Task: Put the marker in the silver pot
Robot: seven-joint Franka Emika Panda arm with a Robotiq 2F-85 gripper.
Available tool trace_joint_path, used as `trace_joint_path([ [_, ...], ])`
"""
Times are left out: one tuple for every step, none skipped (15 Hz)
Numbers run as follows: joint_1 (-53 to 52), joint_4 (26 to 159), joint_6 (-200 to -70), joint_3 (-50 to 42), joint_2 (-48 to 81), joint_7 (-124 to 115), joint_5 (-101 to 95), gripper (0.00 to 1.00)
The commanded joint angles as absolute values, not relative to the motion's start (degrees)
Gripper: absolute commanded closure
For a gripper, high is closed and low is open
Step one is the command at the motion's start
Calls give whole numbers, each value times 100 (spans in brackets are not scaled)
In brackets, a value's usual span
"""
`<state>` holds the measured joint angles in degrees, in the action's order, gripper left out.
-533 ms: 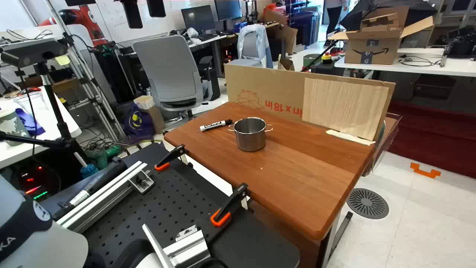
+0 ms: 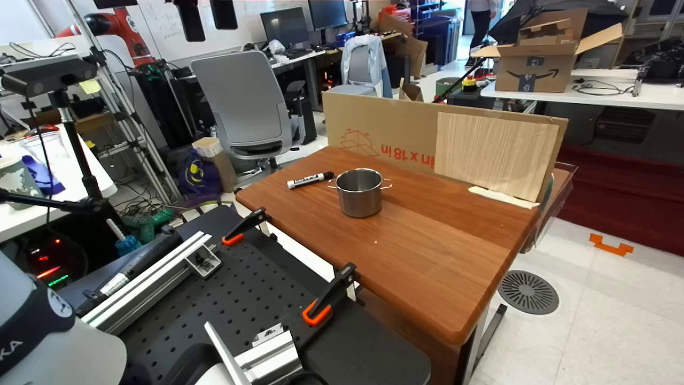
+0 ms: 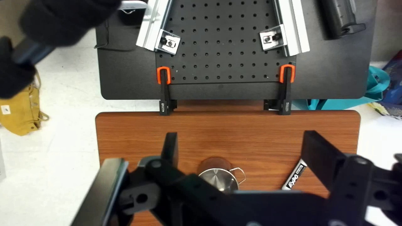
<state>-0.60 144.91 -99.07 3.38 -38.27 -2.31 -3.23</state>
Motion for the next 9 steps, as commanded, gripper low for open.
trace_joint_path([
  [-220,14448,-10390,361,-3428,-553,242,0],
  [-277,14459,-10658,419,-3281,-731,508,0],
  [-322,14463,-10901,464,-3151,-854,714,0],
  [-371,14455,-11190,525,-2959,-1010,927,0],
  [-415,14471,-11449,594,-2835,-1168,1090,0],
  [-450,14454,-11762,667,-2586,-1333,1224,0],
  [-481,14450,-12017,744,-2417,-1499,1329,0],
  [-498,14413,-12296,824,-2160,-1681,1394,0],
  [-519,14398,-12546,894,-1956,-1840,1413,0],
])
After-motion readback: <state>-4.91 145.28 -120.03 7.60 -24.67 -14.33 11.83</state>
